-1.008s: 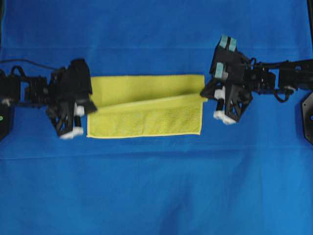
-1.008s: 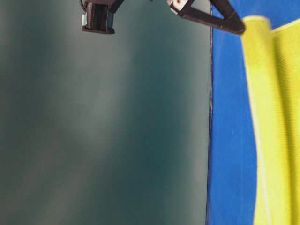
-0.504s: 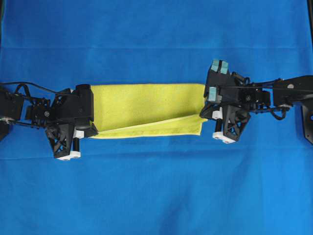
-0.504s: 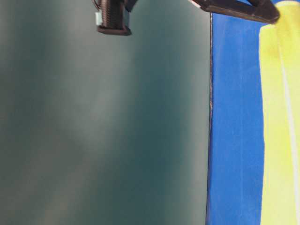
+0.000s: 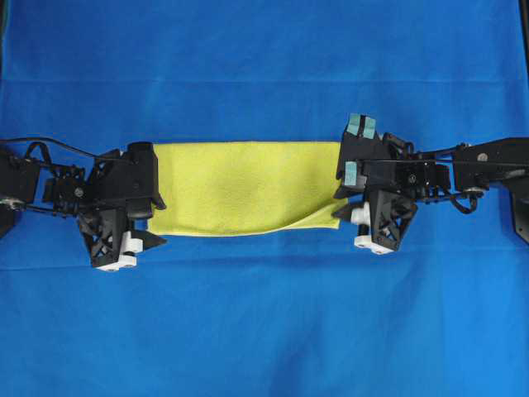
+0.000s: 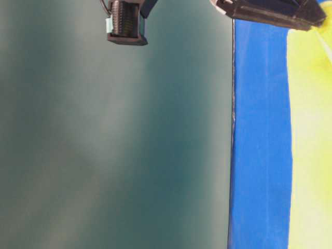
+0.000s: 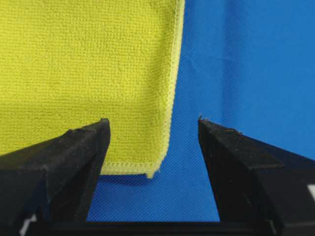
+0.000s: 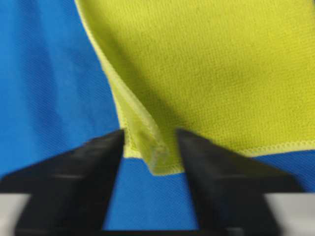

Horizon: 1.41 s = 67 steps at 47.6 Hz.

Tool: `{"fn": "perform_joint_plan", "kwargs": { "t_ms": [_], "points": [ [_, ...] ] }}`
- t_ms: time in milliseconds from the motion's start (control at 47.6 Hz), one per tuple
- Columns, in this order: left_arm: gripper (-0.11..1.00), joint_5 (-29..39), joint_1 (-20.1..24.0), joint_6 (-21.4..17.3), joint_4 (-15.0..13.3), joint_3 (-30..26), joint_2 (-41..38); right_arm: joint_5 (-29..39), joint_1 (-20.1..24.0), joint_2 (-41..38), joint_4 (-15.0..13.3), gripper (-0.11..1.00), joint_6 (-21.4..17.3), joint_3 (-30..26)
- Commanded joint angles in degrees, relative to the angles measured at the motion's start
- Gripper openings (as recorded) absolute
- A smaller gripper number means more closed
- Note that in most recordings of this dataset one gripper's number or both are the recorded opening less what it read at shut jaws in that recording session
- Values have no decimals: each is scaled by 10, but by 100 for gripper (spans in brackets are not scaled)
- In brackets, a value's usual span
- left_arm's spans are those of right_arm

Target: Fold the yellow towel.

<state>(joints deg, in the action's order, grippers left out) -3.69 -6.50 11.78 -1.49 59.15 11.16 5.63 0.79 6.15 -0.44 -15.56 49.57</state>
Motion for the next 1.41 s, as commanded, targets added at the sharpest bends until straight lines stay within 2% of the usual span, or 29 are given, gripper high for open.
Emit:
{"fn": "perform_joint_plan", "kwargs": {
  "t_ms": [0,42,168,273,462,714,987,1386],
  "points": [
    [67,3,-1,-5,-2,-11,23,6,4,19,-4,61,2,-13],
    [64,4,2,-7,-2,-11,32,8,1,28,-8,66,2,-14],
    [63,11,33,-22,-2,-6,54,6,-22,54,-24,60,2,-14],
    [62,11,72,-41,-1,-4,54,9,-54,54,-35,61,2,-15],
    [63,11,136,-85,-1,-2,38,12,-103,35,-52,61,3,-15],
    [62,-27,192,-105,-1,2,-15,7,-136,-25,-60,61,5,-28],
    [62,-63,225,-120,-1,11,-63,-7,-162,-69,-68,61,4,-40],
    [60,-60,230,-120,-1,25,-62,-17,-171,-91,-70,58,4,-39]
  ]
}}
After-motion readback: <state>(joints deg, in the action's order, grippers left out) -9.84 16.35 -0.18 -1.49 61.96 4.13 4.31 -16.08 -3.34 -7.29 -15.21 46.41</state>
